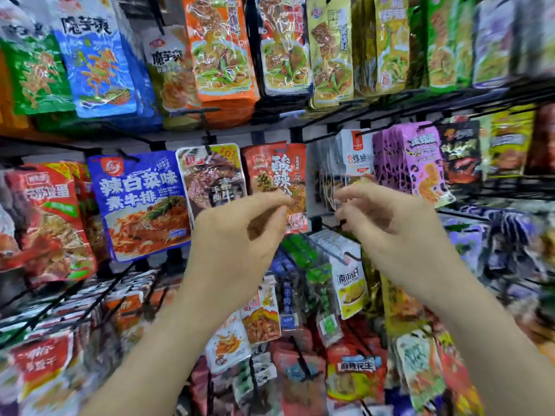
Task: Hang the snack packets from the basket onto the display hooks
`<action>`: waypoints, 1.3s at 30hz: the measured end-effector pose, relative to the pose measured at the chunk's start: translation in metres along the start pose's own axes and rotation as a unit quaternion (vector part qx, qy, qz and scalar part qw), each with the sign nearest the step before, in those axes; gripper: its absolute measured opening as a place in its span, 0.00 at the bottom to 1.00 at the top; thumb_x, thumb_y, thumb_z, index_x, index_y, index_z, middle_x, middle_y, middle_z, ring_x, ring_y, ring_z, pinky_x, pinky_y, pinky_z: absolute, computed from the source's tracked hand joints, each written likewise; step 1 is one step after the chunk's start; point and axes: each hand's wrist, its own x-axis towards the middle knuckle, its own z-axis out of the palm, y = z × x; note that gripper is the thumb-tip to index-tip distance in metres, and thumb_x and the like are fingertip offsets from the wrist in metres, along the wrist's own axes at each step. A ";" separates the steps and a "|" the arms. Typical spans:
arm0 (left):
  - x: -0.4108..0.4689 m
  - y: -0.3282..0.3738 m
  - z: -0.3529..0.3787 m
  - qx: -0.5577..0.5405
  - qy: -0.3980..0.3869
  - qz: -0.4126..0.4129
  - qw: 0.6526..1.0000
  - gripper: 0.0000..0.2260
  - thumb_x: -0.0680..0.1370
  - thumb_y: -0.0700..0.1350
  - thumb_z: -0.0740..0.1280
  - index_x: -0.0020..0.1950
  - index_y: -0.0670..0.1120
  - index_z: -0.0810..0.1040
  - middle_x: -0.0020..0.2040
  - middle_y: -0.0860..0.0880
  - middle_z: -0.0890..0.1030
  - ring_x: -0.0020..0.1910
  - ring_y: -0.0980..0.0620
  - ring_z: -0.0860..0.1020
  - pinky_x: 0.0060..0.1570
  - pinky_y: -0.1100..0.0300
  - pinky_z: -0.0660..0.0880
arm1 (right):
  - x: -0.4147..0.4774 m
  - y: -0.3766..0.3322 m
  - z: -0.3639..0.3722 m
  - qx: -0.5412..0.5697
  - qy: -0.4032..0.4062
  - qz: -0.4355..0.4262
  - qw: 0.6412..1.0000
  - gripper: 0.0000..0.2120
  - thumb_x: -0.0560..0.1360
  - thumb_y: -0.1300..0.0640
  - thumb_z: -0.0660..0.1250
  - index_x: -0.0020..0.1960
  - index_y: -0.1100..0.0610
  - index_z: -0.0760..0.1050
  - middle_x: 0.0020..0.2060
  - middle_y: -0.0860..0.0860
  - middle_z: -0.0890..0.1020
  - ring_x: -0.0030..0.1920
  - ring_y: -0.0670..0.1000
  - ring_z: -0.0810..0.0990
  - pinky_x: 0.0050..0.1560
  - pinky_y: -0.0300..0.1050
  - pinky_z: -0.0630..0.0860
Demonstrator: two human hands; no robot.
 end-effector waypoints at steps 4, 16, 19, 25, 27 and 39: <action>-0.042 0.029 -0.004 -0.109 -0.048 0.002 0.993 0.08 0.74 0.41 0.69 0.49 0.51 0.84 0.41 0.58 0.82 0.38 0.58 0.80 0.38 0.68 0.75 | -0.061 -0.011 -0.024 -0.073 -0.011 0.007 0.997 0.07 0.76 0.58 0.67 0.49 0.49 0.82 0.33 0.44 0.83 0.33 0.44 0.80 0.36 0.41 0.76; -0.200 0.103 0.086 -0.242 -0.324 -0.013 0.914 0.09 0.74 0.45 0.66 0.48 0.48 0.85 0.42 0.56 0.84 0.39 0.64 0.77 0.40 0.74 0.70 | -0.287 0.003 -0.123 -0.264 -0.049 0.284 0.921 0.07 0.76 0.60 0.68 0.50 0.53 0.83 0.30 0.48 0.82 0.30 0.48 0.79 0.37 0.46 0.76; -0.244 0.123 0.115 -0.237 -0.400 -0.009 0.885 0.10 0.71 0.41 0.66 0.47 0.48 0.85 0.41 0.55 0.83 0.40 0.58 0.76 0.39 0.68 0.70 | -0.343 0.017 -0.142 -0.263 -0.036 0.378 0.887 0.08 0.76 0.62 0.68 0.51 0.56 0.83 0.35 0.49 0.83 0.37 0.52 0.82 0.43 0.45 0.76; -0.337 0.163 0.171 -0.214 -0.559 -0.060 0.799 0.09 0.73 0.40 0.67 0.48 0.50 0.85 0.46 0.51 0.85 0.45 0.50 0.81 0.46 0.59 0.75 | -0.469 0.053 -0.178 -0.249 -0.023 0.544 0.801 0.08 0.75 0.61 0.68 0.51 0.51 0.83 0.42 0.45 0.84 0.40 0.46 0.80 0.47 0.42 0.75; -0.368 0.180 0.187 -0.199 -0.602 -0.077 0.769 0.10 0.73 0.44 0.66 0.50 0.50 0.85 0.47 0.51 0.85 0.47 0.50 0.81 0.49 0.58 0.74 | -0.511 0.063 -0.188 -0.227 -0.007 0.587 0.777 0.09 0.75 0.61 0.68 0.52 0.51 0.83 0.43 0.45 0.85 0.42 0.45 0.81 0.49 0.43 0.76; -0.507 0.206 0.294 -0.164 -0.718 -0.166 0.656 0.12 0.77 0.37 0.65 0.55 0.49 0.83 0.51 0.55 0.81 0.46 0.58 0.77 0.50 0.65 0.72 | -0.635 0.184 -0.177 -0.043 0.088 0.760 0.642 0.09 0.77 0.61 0.65 0.51 0.49 0.80 0.43 0.50 0.84 0.42 0.52 0.83 0.48 0.53 0.81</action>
